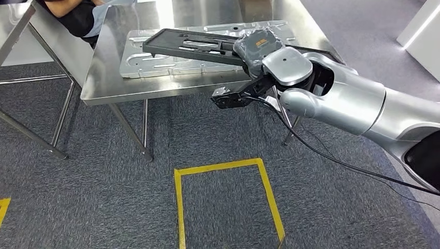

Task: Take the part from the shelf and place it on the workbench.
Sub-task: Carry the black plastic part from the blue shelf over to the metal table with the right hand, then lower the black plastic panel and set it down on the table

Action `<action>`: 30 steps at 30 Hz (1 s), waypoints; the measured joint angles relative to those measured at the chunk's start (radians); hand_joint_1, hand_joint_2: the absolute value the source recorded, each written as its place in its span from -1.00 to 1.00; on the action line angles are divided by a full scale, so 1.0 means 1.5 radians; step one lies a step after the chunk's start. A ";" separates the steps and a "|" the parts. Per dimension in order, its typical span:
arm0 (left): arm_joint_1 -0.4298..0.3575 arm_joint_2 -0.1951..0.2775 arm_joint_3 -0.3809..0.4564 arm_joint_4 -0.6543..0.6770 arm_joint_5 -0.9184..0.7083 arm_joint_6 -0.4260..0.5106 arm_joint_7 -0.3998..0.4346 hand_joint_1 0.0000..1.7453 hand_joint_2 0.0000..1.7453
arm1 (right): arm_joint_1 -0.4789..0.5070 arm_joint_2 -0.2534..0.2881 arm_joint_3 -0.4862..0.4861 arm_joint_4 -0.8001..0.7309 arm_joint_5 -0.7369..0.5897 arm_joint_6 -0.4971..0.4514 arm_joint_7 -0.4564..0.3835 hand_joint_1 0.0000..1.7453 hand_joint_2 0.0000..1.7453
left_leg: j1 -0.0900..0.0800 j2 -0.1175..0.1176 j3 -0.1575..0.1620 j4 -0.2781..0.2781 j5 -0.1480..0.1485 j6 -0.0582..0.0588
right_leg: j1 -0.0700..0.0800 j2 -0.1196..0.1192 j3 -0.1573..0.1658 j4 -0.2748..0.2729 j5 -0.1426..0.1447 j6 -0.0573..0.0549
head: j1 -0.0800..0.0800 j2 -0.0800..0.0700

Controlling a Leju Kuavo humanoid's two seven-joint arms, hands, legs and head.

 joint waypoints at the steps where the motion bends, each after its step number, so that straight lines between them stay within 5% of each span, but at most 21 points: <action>1: 0.000 0.000 0.000 0.000 0.001 0.001 -0.001 -1.00 1.00 | -0.001 0.000 -0.001 0.002 -0.001 -0.003 0.001 1.00 1.00 | 0.000 0.001 -0.003 0.009 -0.006 -0.004 | -0.002 0.000 0.003 -0.001 -0.002 -0.004 | -0.001 0.000; 5: 0.000 0.001 -0.001 0.000 0.004 0.000 -0.005 -1.00 1.00 | -0.006 -0.001 -0.010 0.005 -0.006 -0.003 0.002 1.00 1.00 | 0.009 0.003 -0.078 0.152 -0.060 -0.022 | -0.005 -0.001 0.017 -0.003 -0.010 -0.012 | -0.005 0.000; 7: -0.001 0.001 -0.001 0.000 0.004 -0.001 -0.006 -1.00 1.00 | -0.005 -0.001 -0.011 0.005 -0.008 -0.003 0.002 1.00 1.00 | 0.011 0.003 -0.106 0.185 -0.053 -0.023 | -0.004 0.000 0.024 -0.003 -0.016 -0.012 | -0.005 0.000; 11: 0.000 0.001 -0.004 0.000 0.004 -0.004 -0.003 -1.00 1.00 | -0.006 -0.002 -0.013 0.006 -0.010 -0.003 0.002 1.00 1.00 | 0.007 0.003 -0.055 0.042 0.048 -0.008 | -0.003 0.003 0.047 -0.006 -0.030 -0.007 | -0.004 0.000; 14: 0.000 0.002 -0.006 0.000 0.004 -0.005 -0.001 -1.00 1.00 | -0.006 -0.003 -0.014 0.008 -0.010 -0.003 0.002 1.00 1.00 | 0.001 0.003 -0.036 0.001 0.047 0.004 | -0.002 0.005 0.047 -0.012 -0.030 0.003 | -0.004 0.000; 17: 0.000 0.001 -0.006 0.000 0.004 -0.006 -0.001 -1.00 1.00 | -0.005 -0.006 -0.014 0.009 -0.010 -0.003 0.002 1.00 1.00 | 0.006 0.004 -0.022 -0.021 0.046 0.009 | -0.001 0.003 0.042 -0.003 -0.040 0.011 | -0.002 0.000; 21: 0.000 0.001 -0.006 0.000 0.005 -0.007 0.001 -1.00 1.00 | -0.002 -0.008 -0.015 0.011 -0.009 -0.004 0.001 1.00 1.00 | 0.007 0.005 -0.013 -0.028 0.043 0.018 | 0.001 0.000 -0.039 0.140 -0.092 0.013 | 0.000 0.000; 23: 0.000 0.001 -0.006 0.000 0.005 -0.005 0.001 -1.00 1.00 | 0.003 -0.008 -0.015 0.013 -0.009 -0.004 0.001 1.00 1.00 | 0.007 0.003 -0.012 -0.022 0.036 0.019 | 0.001 0.000 -0.066 0.164 -0.081 0.015 | 0.000 0.000; 25: 0.000 0.001 -0.006 0.000 0.005 -0.004 0.001 -1.00 1.00 | 0.004 -0.009 -0.015 0.015 -0.009 -0.004 0.001 1.00 1.00 | 0.008 0.002 -0.009 -0.011 0.025 0.016 | -0.001 -0.001 -0.051 0.105 -0.030 0.016 | 0.000 0.000; 27: 0.000 0.001 -0.006 0.000 0.005 -0.002 0.001 -1.00 1.00 | 0.004 -0.009 -0.014 0.016 -0.009 -0.005 0.001 1.00 1.00 | 0.006 0.001 -0.011 0.002 0.013 0.009 | -0.001 -0.001 -0.023 0.037 0.001 0.014 | 0.000 0.000; 30: 0.000 0.001 -0.007 0.000 0.005 0.000 0.000 -1.00 1.00 | 0.006 -0.010 -0.014 0.018 -0.009 -0.005 0.001 1.00 1.00 | 0.004 0.001 -0.014 0.011 0.004 0.002 | 0.002 0.002 -0.012 0.014 0.000 0.004 | 0.000 0.000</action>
